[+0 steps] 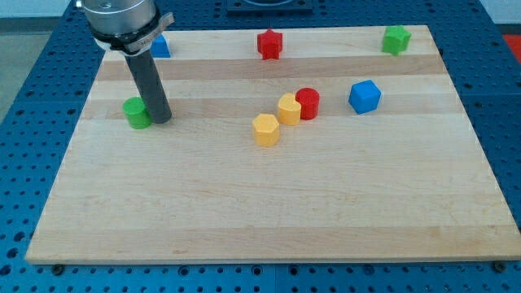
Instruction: Move your arm closer to blue cube
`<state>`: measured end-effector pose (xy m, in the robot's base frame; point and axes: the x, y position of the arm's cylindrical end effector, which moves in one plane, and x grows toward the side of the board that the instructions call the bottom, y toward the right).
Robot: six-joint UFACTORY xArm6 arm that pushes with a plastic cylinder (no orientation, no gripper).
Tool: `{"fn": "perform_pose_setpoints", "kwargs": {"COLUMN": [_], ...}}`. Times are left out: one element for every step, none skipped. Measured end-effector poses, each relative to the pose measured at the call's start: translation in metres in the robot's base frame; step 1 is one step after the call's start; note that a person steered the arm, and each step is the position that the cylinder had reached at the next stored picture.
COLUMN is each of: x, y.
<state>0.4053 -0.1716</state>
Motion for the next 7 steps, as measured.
{"fn": "perform_pose_setpoints", "kwargs": {"x": [0.016,0.024,0.014,-0.013,-0.032,-0.053,-0.058], "y": [0.005,0.033,0.080,0.118,0.154,0.187,0.227]}}
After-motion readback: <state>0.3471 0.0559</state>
